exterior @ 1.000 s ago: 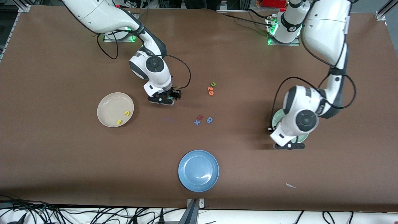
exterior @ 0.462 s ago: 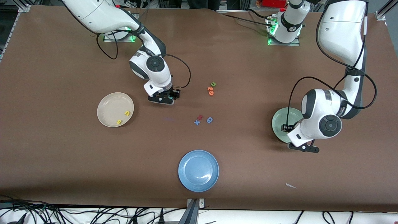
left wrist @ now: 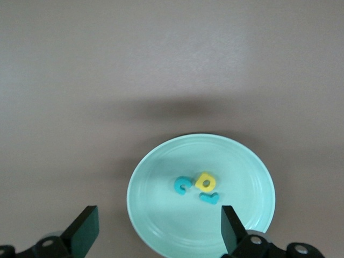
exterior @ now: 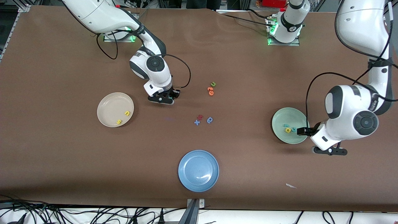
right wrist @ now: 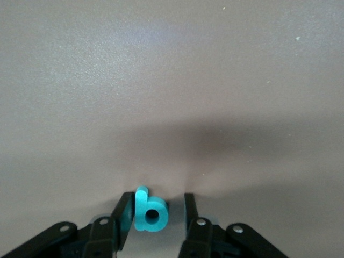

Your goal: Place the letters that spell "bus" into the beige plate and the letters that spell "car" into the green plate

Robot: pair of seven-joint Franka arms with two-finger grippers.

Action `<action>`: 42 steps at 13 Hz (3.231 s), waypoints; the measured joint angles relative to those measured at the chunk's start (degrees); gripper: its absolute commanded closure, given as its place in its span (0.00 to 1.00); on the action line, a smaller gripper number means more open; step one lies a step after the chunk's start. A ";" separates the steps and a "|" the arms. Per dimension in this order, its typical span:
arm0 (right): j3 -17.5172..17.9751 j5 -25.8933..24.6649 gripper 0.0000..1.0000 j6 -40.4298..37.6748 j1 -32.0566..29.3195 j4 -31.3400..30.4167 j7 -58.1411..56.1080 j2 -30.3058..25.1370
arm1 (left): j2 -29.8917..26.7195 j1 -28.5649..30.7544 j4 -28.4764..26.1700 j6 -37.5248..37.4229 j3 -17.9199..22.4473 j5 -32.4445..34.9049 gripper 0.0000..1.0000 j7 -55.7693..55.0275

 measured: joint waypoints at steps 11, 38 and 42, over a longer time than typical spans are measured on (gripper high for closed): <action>-0.40 -0.47 0.87 -3.56 -0.62 0.25 -4.09 -3.57 | -12.58 1.94 2.30 -8.69 -0.46 0.02 0.00 0.73; 0.16 13.66 0.10 -38.79 -19.26 17.59 -49.76 -16.46 | -32.41 3.49 -9.97 -11.29 -2.62 2.13 0.00 5.14; -16.19 23.10 0.10 -49.84 -10.22 26.22 -63.47 -20.11 | -32.75 3.47 -9.87 -13.63 -2.65 2.13 0.00 5.17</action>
